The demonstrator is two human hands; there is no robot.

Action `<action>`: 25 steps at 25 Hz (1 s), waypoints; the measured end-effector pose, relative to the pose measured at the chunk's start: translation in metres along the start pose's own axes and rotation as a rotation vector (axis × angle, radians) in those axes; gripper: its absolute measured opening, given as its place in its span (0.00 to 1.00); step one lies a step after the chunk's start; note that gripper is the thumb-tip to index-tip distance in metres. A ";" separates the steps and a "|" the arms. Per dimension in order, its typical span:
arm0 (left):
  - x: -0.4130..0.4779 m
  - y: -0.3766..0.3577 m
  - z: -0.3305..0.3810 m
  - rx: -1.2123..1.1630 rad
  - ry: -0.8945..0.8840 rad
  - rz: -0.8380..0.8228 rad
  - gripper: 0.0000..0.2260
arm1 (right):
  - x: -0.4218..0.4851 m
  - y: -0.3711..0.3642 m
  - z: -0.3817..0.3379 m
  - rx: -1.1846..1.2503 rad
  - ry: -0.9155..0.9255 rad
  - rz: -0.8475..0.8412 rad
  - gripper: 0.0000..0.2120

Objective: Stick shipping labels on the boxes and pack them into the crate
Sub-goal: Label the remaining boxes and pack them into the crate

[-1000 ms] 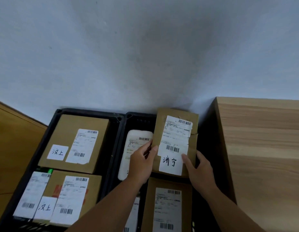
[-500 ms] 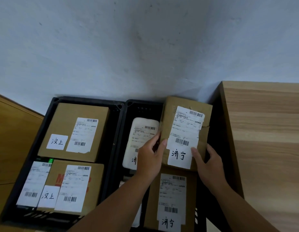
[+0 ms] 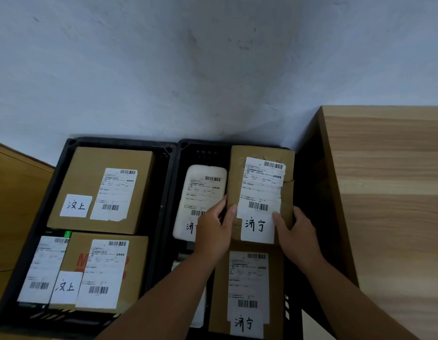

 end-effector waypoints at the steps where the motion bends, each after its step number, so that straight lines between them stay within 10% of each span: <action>1: 0.003 -0.001 0.000 0.026 0.000 -0.005 0.19 | 0.002 0.001 0.001 -0.022 -0.009 0.007 0.17; 19: 0.031 -0.061 -0.011 0.700 -0.163 -0.055 0.17 | 0.055 -0.051 0.051 -0.027 -0.250 0.169 0.16; 25: 0.021 -0.083 -0.012 0.592 -0.333 -0.068 0.19 | 0.046 -0.049 0.054 0.053 -0.114 0.195 0.18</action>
Point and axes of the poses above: each hand's wrist, its own x-axis towards the middle knuckle, its own y-axis out of the back of the hand, z = x × y, the point moved 7 cm from there along x, towards the middle knuckle, and after that the axes turned 9 degrees about x, right-handed, at the moved point
